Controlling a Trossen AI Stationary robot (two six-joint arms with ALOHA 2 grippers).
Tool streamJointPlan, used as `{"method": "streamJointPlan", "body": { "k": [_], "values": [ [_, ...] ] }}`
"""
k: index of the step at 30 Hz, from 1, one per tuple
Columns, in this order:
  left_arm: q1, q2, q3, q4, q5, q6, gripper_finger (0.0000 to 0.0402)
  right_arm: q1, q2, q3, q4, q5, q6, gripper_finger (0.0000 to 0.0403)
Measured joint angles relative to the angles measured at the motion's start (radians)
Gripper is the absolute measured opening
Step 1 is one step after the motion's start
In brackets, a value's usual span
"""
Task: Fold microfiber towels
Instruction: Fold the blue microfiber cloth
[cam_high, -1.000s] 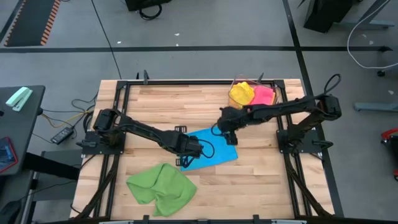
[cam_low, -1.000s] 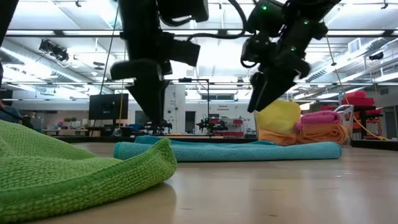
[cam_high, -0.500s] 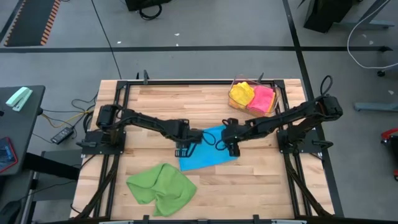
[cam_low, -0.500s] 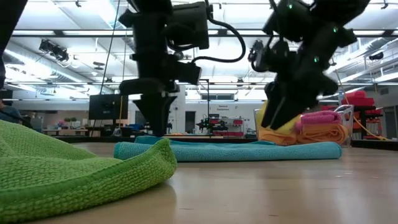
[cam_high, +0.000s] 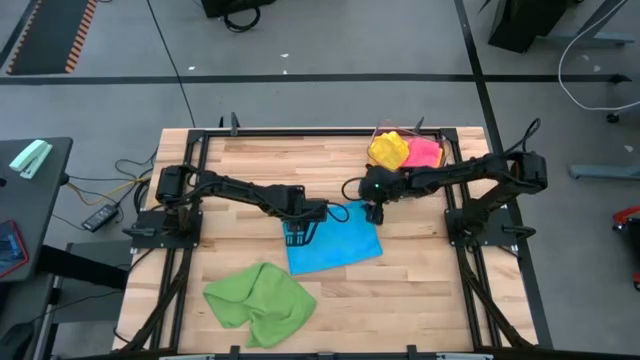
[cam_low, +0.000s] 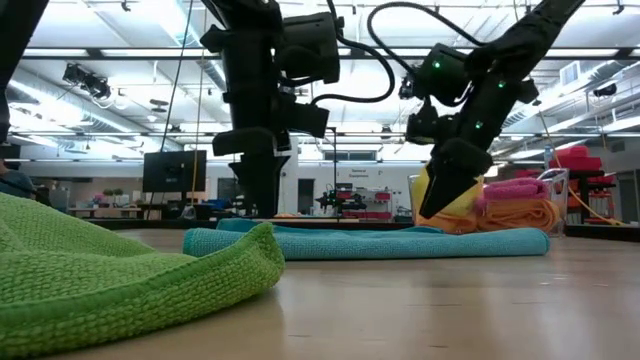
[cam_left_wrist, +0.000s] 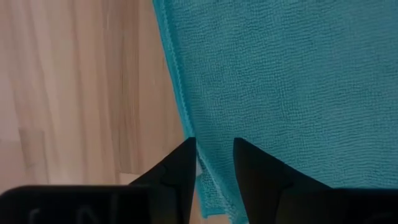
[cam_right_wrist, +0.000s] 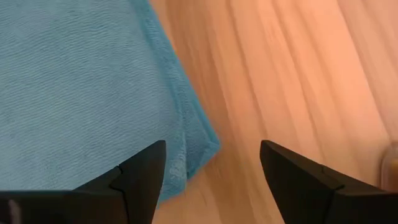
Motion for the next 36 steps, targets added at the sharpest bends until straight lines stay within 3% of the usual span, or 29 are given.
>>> {"method": "streamJointPlan", "body": {
  "k": [11,20,36],
  "values": [
    [0.000,0.000,0.007,0.032,0.000,0.071,0.0111,-0.005,0.001,-0.062,0.111,0.000,-0.007,0.0239],
    [0.000,0.000,0.007,0.043,0.000,0.098,0.0111,-0.005,0.001,-0.149,0.239,0.023,-0.039,0.0236],
    [-0.046,0.000,0.008,0.124,0.000,0.096,0.0107,-0.005,0.001,-0.167,0.284,-0.023,-0.071,0.0236]
  ]
}}
